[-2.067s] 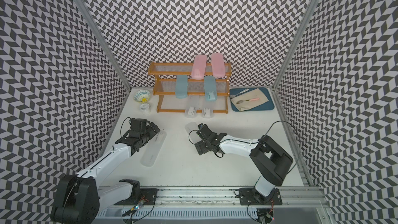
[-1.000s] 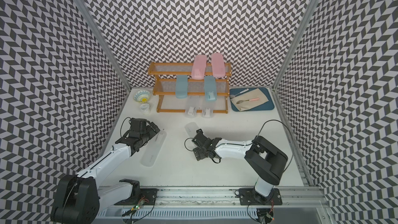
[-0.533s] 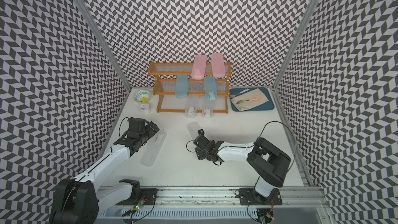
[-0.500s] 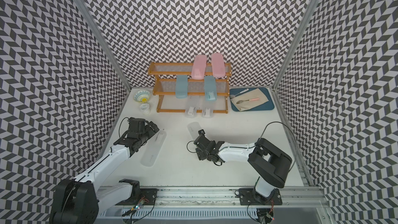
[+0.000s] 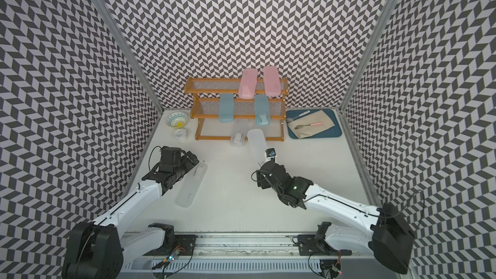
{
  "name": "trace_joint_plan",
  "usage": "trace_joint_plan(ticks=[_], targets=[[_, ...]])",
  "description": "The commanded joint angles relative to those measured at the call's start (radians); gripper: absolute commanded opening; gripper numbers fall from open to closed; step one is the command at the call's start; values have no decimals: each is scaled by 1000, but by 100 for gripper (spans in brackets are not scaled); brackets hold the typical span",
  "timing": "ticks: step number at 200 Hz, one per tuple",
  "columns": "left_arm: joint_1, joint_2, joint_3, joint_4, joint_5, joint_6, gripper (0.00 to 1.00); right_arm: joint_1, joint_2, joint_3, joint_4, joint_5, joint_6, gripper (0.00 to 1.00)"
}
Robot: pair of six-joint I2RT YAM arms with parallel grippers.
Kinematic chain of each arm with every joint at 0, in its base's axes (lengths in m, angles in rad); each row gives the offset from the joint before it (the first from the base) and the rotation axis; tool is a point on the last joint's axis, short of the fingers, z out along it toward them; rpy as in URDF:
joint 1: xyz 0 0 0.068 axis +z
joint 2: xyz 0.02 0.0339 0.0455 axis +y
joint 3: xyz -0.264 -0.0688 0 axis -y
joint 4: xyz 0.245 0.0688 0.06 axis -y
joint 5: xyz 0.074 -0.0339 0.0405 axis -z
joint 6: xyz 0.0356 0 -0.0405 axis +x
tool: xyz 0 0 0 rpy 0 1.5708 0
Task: Place the pencil cases on the shelf according to color
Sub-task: Pick up the pencil case from the center of the board, then place the pencil case on the shelf.
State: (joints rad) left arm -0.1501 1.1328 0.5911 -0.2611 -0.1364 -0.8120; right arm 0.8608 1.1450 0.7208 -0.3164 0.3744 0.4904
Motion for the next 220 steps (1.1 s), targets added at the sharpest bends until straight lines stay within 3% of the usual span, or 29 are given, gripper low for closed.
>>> trace_joint_plan(ticks=[1,67,139,220], targets=[[3,17,6,29,21,12,99,-78,-15,-11,5,-8,-48,57],[4,51,13,41,24,30,99,-225,72,9,64,-143,-135,56],[4,87,32,50,36,43,99,-359,314,120,116,-278,-196,53],[4,100,41,49,32,51,99,-436,501,273,148,-242,-197,50]])
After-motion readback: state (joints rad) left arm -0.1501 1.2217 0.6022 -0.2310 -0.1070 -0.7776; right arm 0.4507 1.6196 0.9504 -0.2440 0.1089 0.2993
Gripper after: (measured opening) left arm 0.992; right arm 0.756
